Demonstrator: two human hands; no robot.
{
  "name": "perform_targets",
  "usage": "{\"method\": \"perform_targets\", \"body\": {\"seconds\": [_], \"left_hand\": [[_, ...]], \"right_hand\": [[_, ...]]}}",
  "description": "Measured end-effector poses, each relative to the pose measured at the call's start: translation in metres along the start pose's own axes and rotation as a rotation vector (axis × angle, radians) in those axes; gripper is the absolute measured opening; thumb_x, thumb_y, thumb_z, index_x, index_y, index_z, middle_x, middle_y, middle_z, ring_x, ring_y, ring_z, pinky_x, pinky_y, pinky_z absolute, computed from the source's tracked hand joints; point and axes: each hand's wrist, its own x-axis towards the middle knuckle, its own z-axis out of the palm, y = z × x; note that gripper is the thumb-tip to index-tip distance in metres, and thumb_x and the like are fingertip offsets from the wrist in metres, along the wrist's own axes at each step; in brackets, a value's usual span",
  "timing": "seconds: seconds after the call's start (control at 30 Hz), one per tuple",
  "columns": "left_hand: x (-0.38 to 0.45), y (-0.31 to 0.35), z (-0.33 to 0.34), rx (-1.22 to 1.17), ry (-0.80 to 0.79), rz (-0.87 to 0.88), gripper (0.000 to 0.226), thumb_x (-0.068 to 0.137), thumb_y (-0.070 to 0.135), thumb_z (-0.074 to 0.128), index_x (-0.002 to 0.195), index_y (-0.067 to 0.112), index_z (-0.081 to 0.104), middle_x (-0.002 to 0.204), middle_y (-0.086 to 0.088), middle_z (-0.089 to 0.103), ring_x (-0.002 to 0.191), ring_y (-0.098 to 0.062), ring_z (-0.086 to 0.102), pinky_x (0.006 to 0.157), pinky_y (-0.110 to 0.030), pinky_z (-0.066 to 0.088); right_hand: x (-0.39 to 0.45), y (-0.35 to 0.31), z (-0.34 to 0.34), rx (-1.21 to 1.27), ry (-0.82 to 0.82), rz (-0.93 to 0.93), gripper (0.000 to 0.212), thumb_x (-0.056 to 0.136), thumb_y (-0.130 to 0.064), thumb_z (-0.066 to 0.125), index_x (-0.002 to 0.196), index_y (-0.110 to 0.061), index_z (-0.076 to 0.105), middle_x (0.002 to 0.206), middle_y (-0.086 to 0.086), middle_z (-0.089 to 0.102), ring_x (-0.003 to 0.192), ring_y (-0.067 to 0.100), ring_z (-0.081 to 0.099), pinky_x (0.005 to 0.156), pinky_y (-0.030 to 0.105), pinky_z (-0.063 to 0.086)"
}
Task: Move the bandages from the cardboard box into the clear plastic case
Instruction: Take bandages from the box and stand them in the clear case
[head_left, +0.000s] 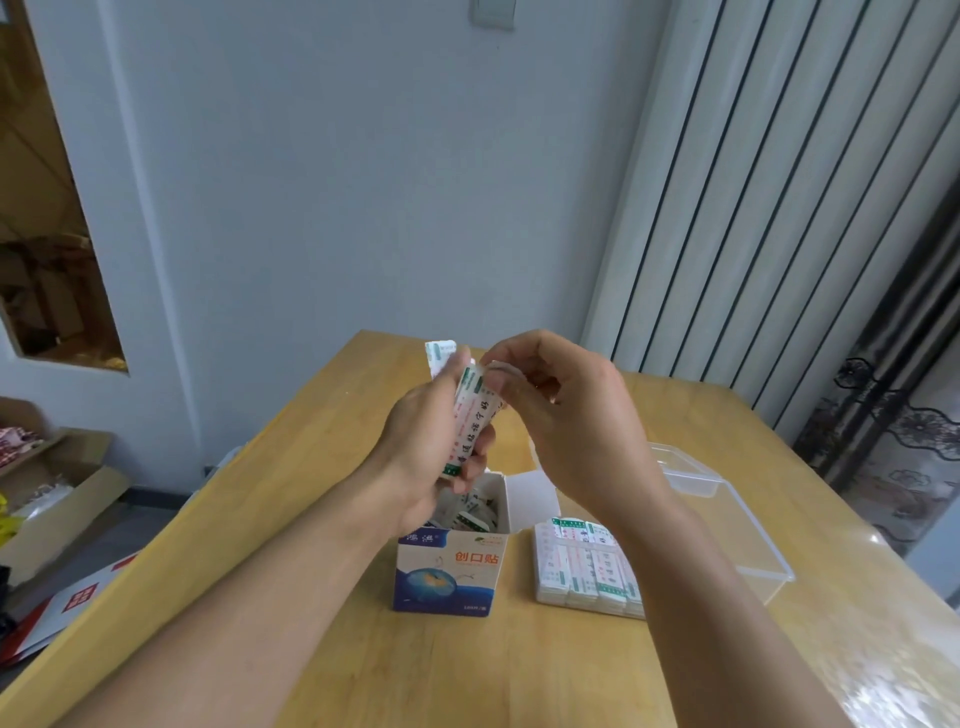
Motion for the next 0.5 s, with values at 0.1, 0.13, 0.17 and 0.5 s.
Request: {"method": "perform_targets", "body": {"seconds": [0.1, 0.13, 0.17, 0.5], "left_hand": [[-0.001, -0.002, 0.003, -0.092, -0.099, -0.073, 0.065, 0.098, 0.068, 0.037, 0.084, 0.01, 0.063, 0.058, -0.004, 0.045, 0.04, -0.012, 0.031, 0.033, -0.017, 0.02], [0.0, -0.003, 0.003, -0.124, -0.148, -0.098, 0.066, 0.098, 0.068, 0.036, 0.087, 0.008, 0.062, 0.058, -0.004, 0.043, 0.039, -0.011, 0.029, 0.032, -0.015, 0.02], [0.0, -0.004, 0.004, -0.148, -0.194, -0.122, 0.065, 0.099, 0.066, 0.036, 0.089, 0.007, 0.061, 0.058, -0.005, 0.041, 0.038, -0.01, 0.028, 0.032, -0.014, 0.02], [0.001, -0.007, 0.007, -0.293, -0.216, -0.266, 0.047, 0.108, 0.042, 0.034, 0.104, 0.003, 0.061, 0.058, -0.003, 0.04, 0.038, -0.008, 0.03, 0.028, -0.015, 0.02]], "right_hand": [[0.001, -0.001, -0.009, 0.095, -0.022, 0.055, 0.015, 0.09, -0.016, 0.075, 0.093, -0.03, 0.076, 0.075, -0.012, 0.074, 0.068, 0.002, 0.067, 0.064, 0.02, 0.053], [0.001, -0.001, -0.011, 0.117, -0.022, 0.079, 0.019, 0.089, -0.016, 0.077, 0.091, -0.035, 0.076, 0.073, -0.009, 0.074, 0.065, 0.006, 0.067, 0.065, 0.026, 0.056], [0.001, 0.0, -0.014, 0.152, -0.019, 0.11, 0.02, 0.087, -0.016, 0.078, 0.09, -0.036, 0.076, 0.073, -0.005, 0.075, 0.064, 0.011, 0.066, 0.067, 0.032, 0.056], [0.004, 0.002, -0.035, 0.321, 0.324, 0.07, 0.015, 0.084, -0.014, 0.08, 0.095, -0.025, 0.079, 0.085, -0.01, 0.078, 0.078, 0.003, 0.072, 0.073, 0.022, 0.056]]}}
